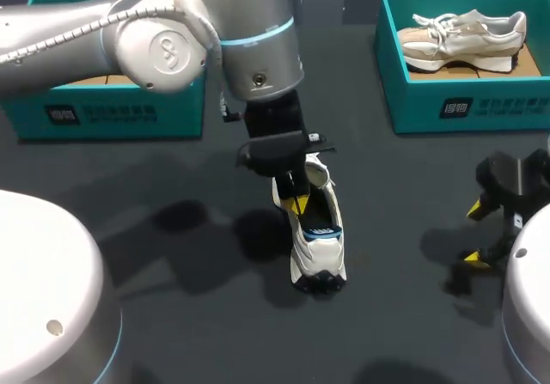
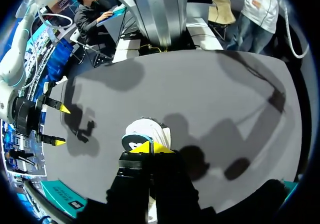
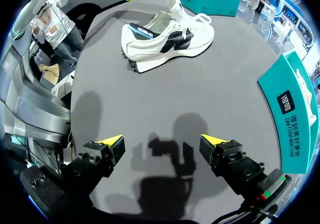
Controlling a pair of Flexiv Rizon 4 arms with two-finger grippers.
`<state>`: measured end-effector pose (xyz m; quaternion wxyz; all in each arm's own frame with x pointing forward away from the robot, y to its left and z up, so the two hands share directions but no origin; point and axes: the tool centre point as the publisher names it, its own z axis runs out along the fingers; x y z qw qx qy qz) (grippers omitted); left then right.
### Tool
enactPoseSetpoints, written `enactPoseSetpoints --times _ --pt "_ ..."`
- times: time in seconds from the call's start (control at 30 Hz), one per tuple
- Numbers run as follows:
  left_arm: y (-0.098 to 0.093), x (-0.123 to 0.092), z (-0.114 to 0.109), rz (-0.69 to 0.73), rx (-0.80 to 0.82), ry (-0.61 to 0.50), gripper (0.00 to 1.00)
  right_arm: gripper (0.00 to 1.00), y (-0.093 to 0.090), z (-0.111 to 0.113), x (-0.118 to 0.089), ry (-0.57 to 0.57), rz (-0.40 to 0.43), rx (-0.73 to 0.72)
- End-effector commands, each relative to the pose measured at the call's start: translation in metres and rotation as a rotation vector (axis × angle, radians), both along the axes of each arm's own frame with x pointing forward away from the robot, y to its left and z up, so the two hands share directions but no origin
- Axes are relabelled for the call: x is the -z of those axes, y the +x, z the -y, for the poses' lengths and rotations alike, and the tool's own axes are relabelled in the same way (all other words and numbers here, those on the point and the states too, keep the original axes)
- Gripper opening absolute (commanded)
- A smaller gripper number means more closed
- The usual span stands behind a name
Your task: Take the shoe out of the shoebox, open the shoe tongue, remove and reinsert the insole, then place the shoe into the shoebox
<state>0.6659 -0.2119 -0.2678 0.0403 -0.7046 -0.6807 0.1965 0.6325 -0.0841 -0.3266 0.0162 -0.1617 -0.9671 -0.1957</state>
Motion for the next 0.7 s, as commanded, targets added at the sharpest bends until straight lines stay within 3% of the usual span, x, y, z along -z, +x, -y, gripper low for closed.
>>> enactPoseSetpoints --times 0.03,0.7 --pt "0.0 0.017 0.017 -0.001 0.024 0.025 0.0 1.0 -0.002 0.0 -0.001 -0.001 0.002 0.001" --pt "-0.02 0.038 0.03 0.031 0.103 0.013 0.0 1.0 -0.002 0.0 -0.001 -0.001 0.002 0.001"
